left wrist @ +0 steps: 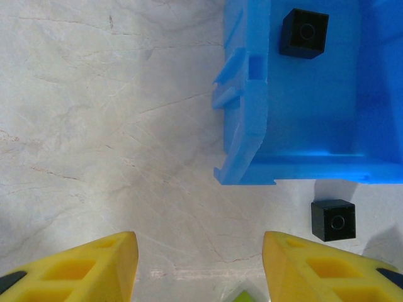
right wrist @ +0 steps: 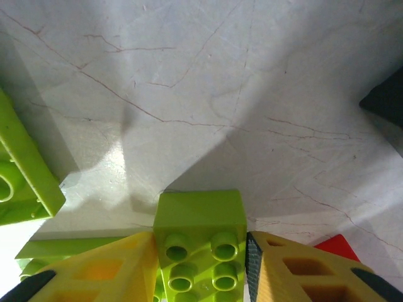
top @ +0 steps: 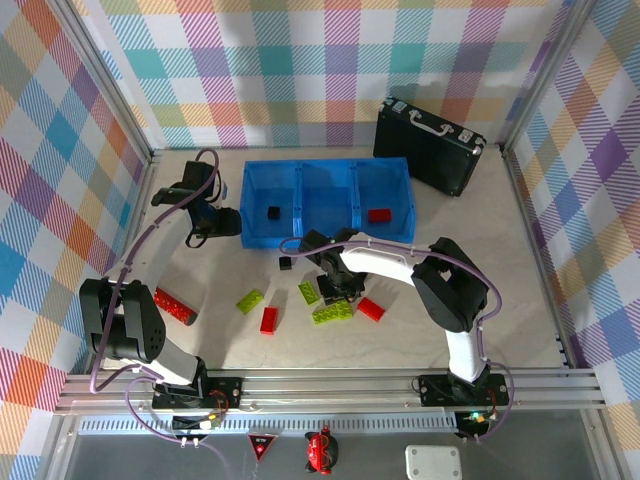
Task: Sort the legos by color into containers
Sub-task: Pick up the lego from the bottom-center of the table.
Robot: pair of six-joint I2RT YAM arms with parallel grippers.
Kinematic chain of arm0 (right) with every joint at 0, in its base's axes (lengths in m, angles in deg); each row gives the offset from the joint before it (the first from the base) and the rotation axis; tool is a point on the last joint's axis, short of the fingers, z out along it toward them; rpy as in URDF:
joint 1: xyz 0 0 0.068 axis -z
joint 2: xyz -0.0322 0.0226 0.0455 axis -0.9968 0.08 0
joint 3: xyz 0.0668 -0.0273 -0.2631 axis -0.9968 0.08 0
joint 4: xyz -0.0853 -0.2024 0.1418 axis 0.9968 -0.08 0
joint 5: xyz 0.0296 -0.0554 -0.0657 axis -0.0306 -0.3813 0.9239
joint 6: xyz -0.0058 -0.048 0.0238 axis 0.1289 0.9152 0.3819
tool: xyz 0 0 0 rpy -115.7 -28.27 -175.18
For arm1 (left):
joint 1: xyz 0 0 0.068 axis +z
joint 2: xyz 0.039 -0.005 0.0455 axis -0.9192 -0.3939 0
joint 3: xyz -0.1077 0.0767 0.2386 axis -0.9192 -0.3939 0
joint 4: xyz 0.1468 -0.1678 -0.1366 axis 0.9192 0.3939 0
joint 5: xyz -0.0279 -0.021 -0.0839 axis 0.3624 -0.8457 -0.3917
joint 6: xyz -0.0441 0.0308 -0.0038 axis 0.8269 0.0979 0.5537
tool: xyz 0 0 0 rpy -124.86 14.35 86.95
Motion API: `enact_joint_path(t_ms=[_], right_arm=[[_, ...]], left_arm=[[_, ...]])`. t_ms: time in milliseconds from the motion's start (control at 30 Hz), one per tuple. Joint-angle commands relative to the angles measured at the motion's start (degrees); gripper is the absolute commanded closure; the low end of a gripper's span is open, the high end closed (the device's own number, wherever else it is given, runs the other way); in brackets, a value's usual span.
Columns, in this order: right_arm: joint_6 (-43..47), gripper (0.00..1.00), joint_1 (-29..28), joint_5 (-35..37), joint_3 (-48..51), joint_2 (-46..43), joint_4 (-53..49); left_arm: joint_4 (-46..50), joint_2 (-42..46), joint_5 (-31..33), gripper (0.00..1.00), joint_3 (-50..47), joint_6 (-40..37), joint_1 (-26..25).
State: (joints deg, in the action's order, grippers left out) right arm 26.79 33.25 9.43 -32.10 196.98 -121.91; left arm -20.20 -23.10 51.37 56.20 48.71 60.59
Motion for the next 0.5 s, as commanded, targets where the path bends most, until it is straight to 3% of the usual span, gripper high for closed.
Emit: enact_joint_path(t_ms=[0, 467], right_arm=[[-0.68, 0.60, -0.48, 0.41, -1.05, 0.43, -0.68], [-0.41, 0.61, -0.57, 2.30, -1.17, -1.77, -2.09]], left_arm=[[0.25, 0.25, -0.61, 0.45, -0.02, -0.94, 0.50], [0.34, 0.42, -0.20, 0.45, -0.07, -0.99, 0.50]])
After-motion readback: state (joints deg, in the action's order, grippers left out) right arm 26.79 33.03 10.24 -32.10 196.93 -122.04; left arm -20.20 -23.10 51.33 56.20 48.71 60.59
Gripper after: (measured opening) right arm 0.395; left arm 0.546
